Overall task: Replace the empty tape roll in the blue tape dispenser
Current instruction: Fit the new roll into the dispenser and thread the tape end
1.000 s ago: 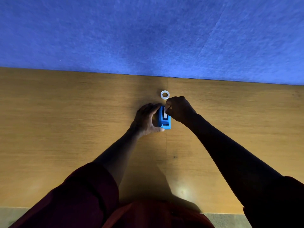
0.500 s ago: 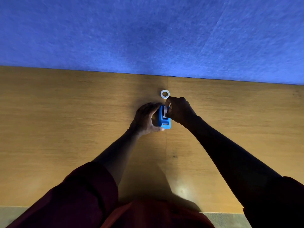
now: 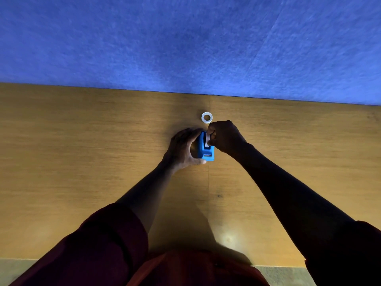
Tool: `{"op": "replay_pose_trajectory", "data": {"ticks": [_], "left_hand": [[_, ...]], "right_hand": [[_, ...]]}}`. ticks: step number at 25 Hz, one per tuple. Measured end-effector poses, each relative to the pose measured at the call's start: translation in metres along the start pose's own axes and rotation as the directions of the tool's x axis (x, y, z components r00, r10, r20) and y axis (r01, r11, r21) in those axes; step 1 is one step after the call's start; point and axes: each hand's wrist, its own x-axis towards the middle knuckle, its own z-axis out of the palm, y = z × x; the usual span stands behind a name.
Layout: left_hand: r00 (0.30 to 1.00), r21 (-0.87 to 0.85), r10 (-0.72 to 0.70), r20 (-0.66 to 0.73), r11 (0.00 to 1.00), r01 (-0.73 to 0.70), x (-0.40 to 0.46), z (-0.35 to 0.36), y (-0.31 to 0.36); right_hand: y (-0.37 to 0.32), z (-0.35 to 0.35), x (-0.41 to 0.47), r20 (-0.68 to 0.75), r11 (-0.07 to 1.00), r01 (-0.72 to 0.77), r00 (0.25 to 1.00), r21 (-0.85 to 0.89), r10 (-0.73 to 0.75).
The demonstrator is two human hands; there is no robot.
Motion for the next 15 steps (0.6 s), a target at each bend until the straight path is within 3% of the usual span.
{"op": "replay_pose_trajectory", "data": {"ticks": [15], "left_hand": [[0.998, -0.008, 0.027, -0.048, 1.000, -0.028, 0.0005, 0.0033, -0.0021]], "right_hand": [[0.0026, -0.0037, 0.0035, 0.000, 1.000, 0.009, 1.000, 0.004, -0.009]]}}
